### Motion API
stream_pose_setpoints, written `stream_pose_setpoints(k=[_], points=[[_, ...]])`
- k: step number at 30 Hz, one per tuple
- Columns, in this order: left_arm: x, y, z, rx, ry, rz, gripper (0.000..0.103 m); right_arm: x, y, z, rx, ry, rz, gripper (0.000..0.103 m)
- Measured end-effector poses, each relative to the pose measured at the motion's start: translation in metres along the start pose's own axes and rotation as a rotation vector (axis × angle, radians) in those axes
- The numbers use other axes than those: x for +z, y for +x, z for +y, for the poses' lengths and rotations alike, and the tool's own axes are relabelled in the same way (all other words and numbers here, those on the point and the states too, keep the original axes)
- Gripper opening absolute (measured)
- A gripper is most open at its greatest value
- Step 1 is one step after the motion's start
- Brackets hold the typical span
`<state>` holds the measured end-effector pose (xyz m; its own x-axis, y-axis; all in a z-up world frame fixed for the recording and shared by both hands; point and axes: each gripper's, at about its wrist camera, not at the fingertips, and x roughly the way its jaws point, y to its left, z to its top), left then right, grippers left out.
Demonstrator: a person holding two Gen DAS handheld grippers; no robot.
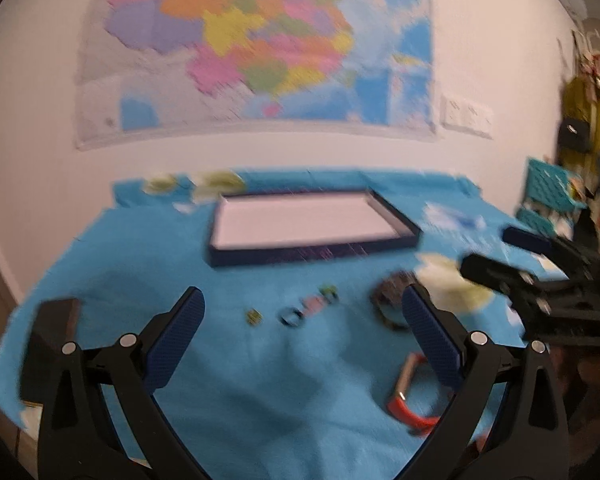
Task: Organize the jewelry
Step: 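Grasp the orange watch band with the left gripper while the right grasps the tortoiseshell bangle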
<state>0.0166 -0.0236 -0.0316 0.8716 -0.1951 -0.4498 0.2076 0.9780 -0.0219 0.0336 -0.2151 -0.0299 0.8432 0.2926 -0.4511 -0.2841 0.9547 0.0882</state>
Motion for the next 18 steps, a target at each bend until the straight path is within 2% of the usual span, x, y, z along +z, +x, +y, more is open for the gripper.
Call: stream_pose_setpoints(k=[3,6,10,13,15,16,18], points=[[-0.013,0.019,-0.009,-0.047,0.036,0.085,0.097,-0.005,0.017,-0.009,0.021,0.015,0.083,0.08],[-0.026,0.034,-0.021,-0.084,0.08,0.147,0.097,-0.013,0.039,-0.019,0.051,0.048,0.19,0.062],[-0.034,0.042,-0.035,-0.11,0.146,0.167,0.094,-0.02,0.058,-0.026,0.087,0.062,0.267,0.037],[-0.036,0.047,-0.042,-0.139,0.186,0.189,0.081,-0.023,0.071,-0.028,0.112,0.079,0.312,0.028],[-0.037,0.051,-0.046,-0.166,0.204,0.215,0.068,-0.022,0.078,-0.031,0.132,0.095,0.332,0.023],[-0.038,0.053,-0.047,-0.18,0.211,0.227,0.067,-0.022,0.079,-0.032,0.137,0.1,0.339,0.02],[-0.041,0.058,-0.052,-0.192,0.231,0.25,0.051,-0.019,0.08,-0.032,0.137,0.091,0.348,0.015]])
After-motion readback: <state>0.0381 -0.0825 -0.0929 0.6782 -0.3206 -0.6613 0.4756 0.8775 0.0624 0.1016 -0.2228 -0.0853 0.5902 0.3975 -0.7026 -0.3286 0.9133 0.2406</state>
